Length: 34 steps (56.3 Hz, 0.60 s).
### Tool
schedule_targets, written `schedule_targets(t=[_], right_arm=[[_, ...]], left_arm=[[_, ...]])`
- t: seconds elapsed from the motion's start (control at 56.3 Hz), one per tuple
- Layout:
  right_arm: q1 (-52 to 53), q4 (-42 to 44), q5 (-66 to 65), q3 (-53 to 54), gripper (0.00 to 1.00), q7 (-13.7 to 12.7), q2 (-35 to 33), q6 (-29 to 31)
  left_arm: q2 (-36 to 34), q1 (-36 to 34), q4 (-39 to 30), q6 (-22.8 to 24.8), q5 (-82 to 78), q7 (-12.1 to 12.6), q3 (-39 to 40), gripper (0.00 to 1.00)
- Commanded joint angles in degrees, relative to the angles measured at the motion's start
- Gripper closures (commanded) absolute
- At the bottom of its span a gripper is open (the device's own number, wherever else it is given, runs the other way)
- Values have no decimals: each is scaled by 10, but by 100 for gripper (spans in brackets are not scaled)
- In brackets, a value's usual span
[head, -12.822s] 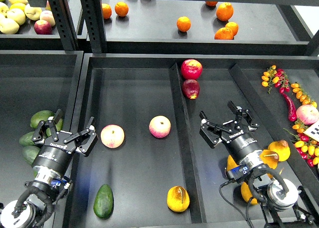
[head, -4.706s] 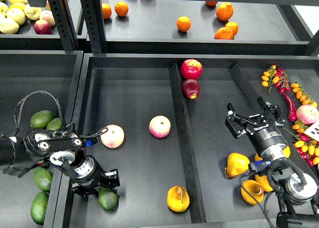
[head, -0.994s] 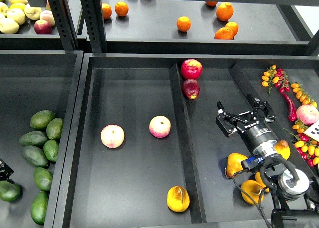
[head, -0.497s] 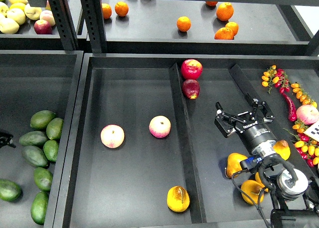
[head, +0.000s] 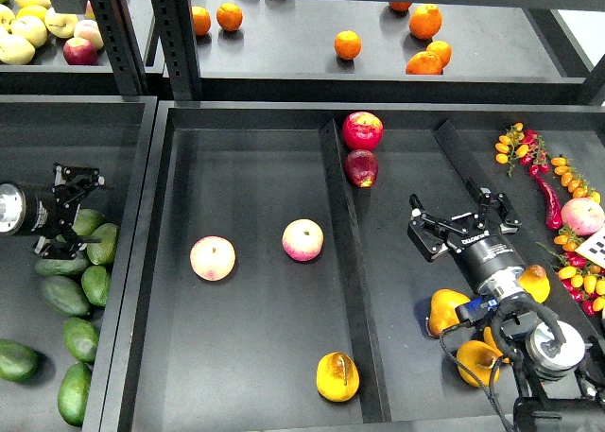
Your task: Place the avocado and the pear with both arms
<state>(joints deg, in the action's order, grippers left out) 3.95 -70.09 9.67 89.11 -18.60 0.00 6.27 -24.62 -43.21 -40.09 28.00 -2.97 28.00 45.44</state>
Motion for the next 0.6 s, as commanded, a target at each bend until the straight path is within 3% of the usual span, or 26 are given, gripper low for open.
schedule_targets(t=[0.0, 0.178, 0.337, 0.586], right_arm=[[-3, -1, 1, -8, 0, -1, 0, 4], [-11, -1, 1, -9, 0, -3, 0, 6], [-17, -1, 2, -24, 0, -24, 0, 15], [-17, -1, 3, -82, 0, -33, -79, 32]], left_arm=[[50, 43, -5, 0, 5, 0, 100, 2], [120, 100, -21, 0, 5, 0, 216, 2], [171, 153, -49, 0, 5, 0, 307, 2], [246, 221, -182, 0, 68, 0, 405, 2]])
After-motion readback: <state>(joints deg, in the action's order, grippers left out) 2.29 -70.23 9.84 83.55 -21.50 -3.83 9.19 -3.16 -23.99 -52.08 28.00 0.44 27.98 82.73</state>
